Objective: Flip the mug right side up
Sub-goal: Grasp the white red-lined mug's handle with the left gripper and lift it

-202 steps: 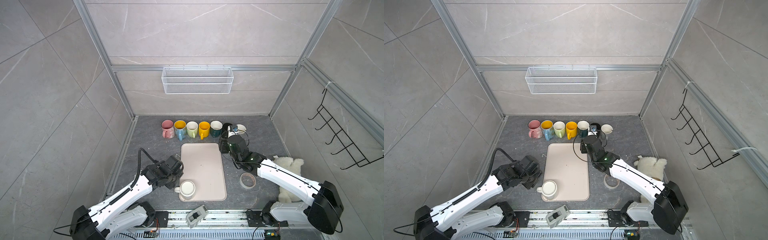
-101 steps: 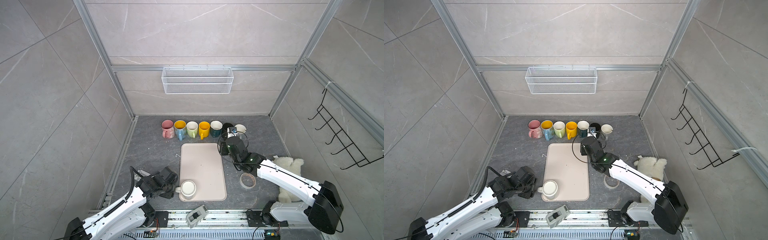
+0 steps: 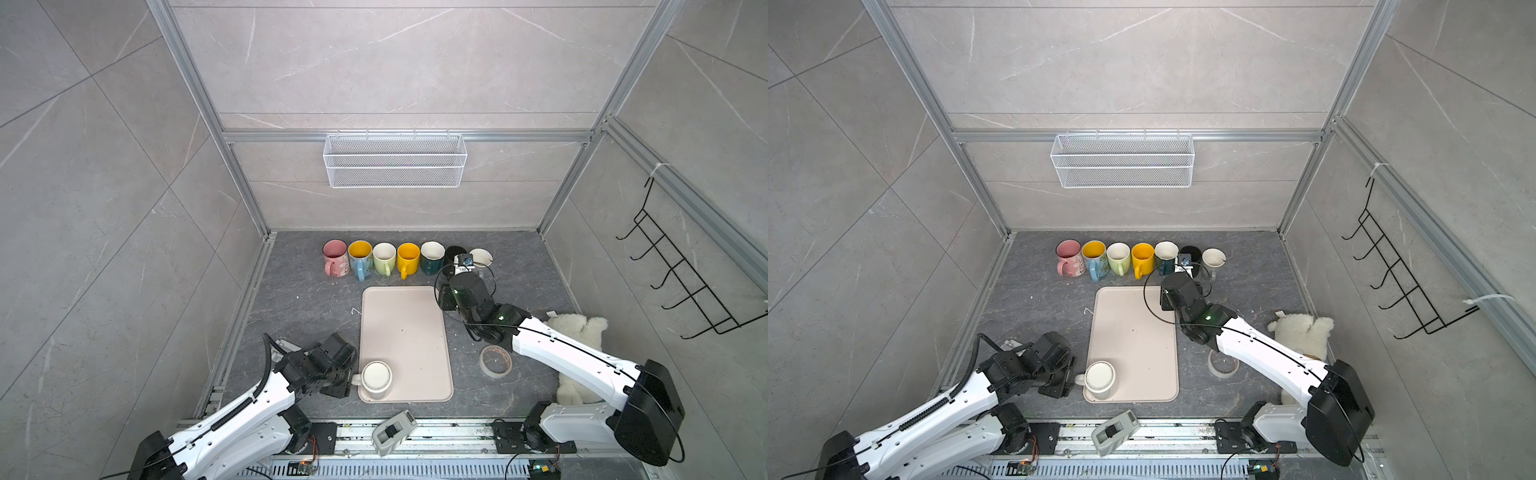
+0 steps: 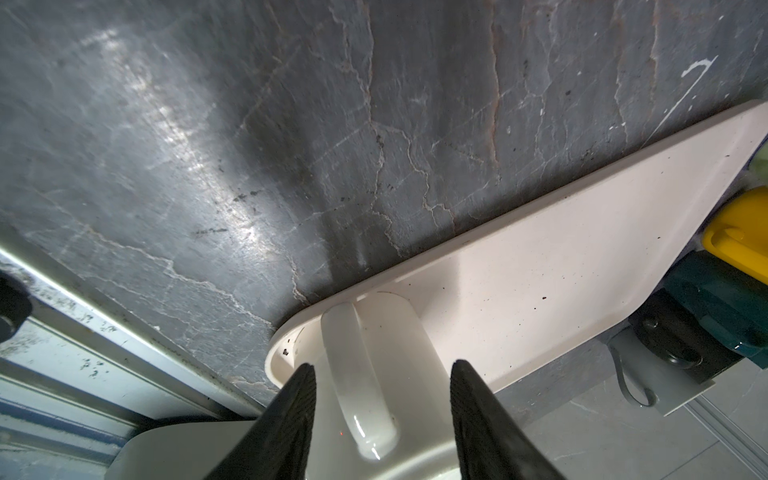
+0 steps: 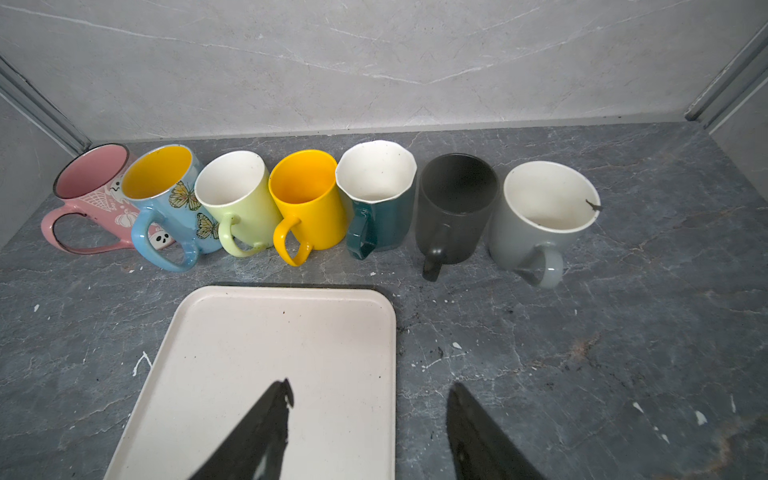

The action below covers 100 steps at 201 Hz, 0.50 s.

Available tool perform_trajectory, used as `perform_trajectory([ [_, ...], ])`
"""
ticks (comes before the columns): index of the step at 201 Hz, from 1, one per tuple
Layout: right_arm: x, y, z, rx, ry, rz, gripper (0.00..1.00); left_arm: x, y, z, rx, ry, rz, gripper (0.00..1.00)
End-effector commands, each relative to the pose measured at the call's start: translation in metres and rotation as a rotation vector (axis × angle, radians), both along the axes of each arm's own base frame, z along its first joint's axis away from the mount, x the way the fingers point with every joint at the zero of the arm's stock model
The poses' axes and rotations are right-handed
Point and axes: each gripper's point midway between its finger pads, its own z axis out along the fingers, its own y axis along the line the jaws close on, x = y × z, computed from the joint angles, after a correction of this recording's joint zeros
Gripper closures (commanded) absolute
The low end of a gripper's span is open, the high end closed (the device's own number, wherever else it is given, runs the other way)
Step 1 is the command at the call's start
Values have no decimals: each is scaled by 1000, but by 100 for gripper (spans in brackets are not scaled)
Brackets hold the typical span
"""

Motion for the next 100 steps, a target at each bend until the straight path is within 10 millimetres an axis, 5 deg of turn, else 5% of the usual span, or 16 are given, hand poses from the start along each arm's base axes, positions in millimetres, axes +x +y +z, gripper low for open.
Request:
perform_trajectory([
  [1, 1, 1, 0, 4, 10, -18, 38, 3, -8, 3, -51, 21, 63, 45],
  [100, 1, 0, -10, -11, 29, -28, 38, 14, -22, -10, -86, 1, 56, 48],
])
